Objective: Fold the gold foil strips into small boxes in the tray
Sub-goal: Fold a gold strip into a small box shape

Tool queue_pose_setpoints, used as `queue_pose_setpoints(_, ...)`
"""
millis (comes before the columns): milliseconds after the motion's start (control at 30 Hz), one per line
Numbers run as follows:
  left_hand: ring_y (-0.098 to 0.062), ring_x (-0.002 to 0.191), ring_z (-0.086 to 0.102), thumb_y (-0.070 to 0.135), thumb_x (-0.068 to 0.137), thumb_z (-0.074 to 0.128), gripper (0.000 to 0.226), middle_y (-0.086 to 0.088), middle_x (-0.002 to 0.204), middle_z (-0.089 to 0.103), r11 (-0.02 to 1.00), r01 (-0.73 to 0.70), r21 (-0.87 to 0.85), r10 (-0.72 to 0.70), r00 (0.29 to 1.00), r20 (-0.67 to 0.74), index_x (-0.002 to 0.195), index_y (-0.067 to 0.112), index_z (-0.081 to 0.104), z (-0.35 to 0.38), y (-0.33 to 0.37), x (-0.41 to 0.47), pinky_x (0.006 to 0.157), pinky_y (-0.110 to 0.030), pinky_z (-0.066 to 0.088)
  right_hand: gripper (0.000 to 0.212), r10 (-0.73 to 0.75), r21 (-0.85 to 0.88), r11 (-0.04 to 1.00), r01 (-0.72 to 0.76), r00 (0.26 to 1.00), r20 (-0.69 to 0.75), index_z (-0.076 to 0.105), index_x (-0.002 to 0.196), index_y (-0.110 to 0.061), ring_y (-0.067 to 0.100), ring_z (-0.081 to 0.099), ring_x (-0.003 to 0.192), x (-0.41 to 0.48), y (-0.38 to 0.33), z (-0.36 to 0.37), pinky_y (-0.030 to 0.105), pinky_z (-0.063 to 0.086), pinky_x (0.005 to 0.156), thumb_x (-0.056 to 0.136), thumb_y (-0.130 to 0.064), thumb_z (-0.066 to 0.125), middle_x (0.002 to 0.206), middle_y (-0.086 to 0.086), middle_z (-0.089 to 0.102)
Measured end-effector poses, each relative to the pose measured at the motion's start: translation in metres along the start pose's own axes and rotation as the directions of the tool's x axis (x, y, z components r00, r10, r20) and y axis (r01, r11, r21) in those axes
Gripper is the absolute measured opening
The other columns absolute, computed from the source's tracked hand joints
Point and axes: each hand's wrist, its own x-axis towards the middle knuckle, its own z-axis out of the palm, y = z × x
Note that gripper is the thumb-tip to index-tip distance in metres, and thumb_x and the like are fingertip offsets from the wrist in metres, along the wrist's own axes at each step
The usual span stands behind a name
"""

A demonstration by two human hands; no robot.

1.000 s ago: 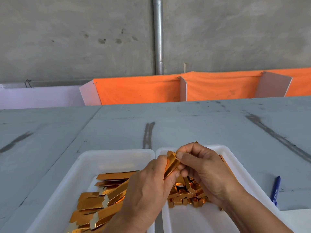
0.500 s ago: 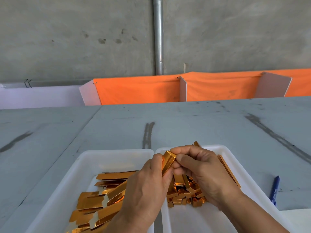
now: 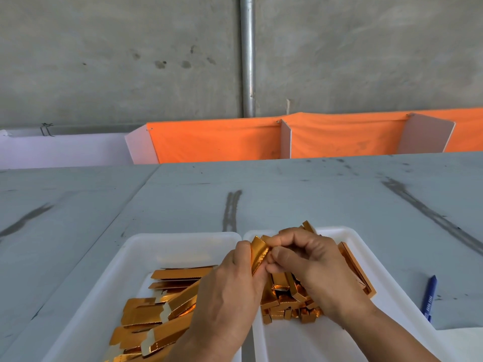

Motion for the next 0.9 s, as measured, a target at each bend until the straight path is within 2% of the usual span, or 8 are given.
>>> queue_pose_setpoints(133,-0.004,0.067,0.053,0.063,0.088,0.016,0.038,0.014,0.083,0.046,1.0,0.004,0.024,-0.004,1.0,0.011,0.108,0.033,0.027,-0.001,-0.001,0.001,0.051,-0.01,0.034,0.012,0.036,-0.032,0.999,-0.035,0.999,0.016,0.074,0.094,-0.014,0.022,0.074,0.082,0.0,-0.001,0.002,0.027,0.06,0.076,0.092,-0.008,0.065,0.088,0.008,0.076)
queue_pose_setpoints(333,-0.005,0.068,0.051,0.061,0.093,0.026,0.032,0.016,0.085,0.044,0.999,-0.037,0.034,0.037,0.999,-0.006,0.111,0.034,0.027,0.001,-0.001,0.001,0.05,-0.01,0.031,0.004,0.044,-0.093,0.994,-0.049,0.997,-0.058,0.071,0.085,-0.013,0.01,0.062,0.054,0.001,0.0,0.004,0.017,0.051,0.057,0.089,-0.011,0.071,0.065,0.003,0.069)
queue_pose_setpoints(467,0.0,0.069,0.055,0.063,0.089,0.046,0.037,0.019,0.074,0.049,0.98,-0.01,-0.199,0.015,1.0,0.021,0.118,0.045,0.03,-0.002,-0.003,0.001,0.054,-0.01,0.04,0.006,0.085,-0.033,0.996,-0.089,0.992,-0.094,0.071,0.086,-0.008,0.012,0.064,0.056,0.005,-0.002,-0.001,0.017,0.053,0.06,0.09,-0.008,0.068,0.066,0.005,0.069)
queue_pose_setpoints(567,0.01,0.074,0.056,0.057,0.084,0.059,0.047,0.02,0.069,0.051,0.904,0.043,-0.424,-0.02,0.998,0.059,0.121,0.059,0.029,-0.004,-0.006,0.001,0.054,-0.008,0.041,0.006,0.11,0.014,0.994,-0.109,0.981,-0.162,0.072,0.087,-0.01,0.015,0.067,0.063,0.008,-0.003,-0.008,0.022,0.055,0.065,0.091,-0.012,0.068,0.073,0.009,0.072)
queue_pose_setpoints(667,0.005,0.069,0.06,0.053,0.086,0.06,0.05,0.021,0.073,0.057,0.811,0.099,-0.576,-0.03,0.991,0.127,0.128,0.061,0.034,-0.004,-0.007,0.0,0.053,-0.012,0.046,0.008,0.123,0.033,0.992,-0.119,0.976,-0.18,0.072,0.086,-0.013,0.015,0.068,0.065,0.009,-0.001,-0.01,0.024,0.054,0.066,0.092,-0.014,0.067,0.073,0.008,0.072)
queue_pose_setpoints(733,0.01,0.077,0.059,0.052,0.086,0.059,0.053,0.03,0.078,0.057,0.789,0.104,-0.606,-0.022,0.99,0.14,0.133,0.059,0.036,-0.003,-0.006,-0.001,0.057,-0.009,0.045,0.009,0.125,0.059,0.991,-0.117,0.978,-0.166,0.072,0.086,-0.013,0.015,0.068,0.065,0.009,-0.001,-0.009,0.021,0.054,0.065,0.092,-0.015,0.067,0.072,0.007,0.071)
queue_pose_setpoints(833,0.014,0.095,0.053,0.054,0.086,0.056,0.058,0.03,0.091,0.055,0.789,0.092,-0.607,-0.019,0.992,0.126,0.136,0.061,0.028,0.0,-0.007,-0.002,0.068,-0.007,0.048,0.007,0.127,0.058,0.991,-0.119,0.976,-0.175,0.073,0.086,-0.013,0.016,0.068,0.064,0.01,0.0,-0.008,0.022,0.056,0.065,0.089,-0.019,0.07,0.073,0.008,0.072)
queue_pose_setpoints(900,0.014,0.097,0.052,0.053,0.087,0.056,0.057,0.031,0.093,0.054,0.793,0.087,-0.603,-0.012,0.992,0.128,0.136,0.062,0.027,0.002,-0.007,-0.002,0.07,-0.009,0.049,0.007,0.127,0.033,0.992,-0.122,0.97,-0.206,0.074,0.084,-0.015,0.018,0.069,0.064,0.011,0.001,-0.009,0.025,0.057,0.066,0.089,-0.018,0.071,0.073,0.008,0.073)
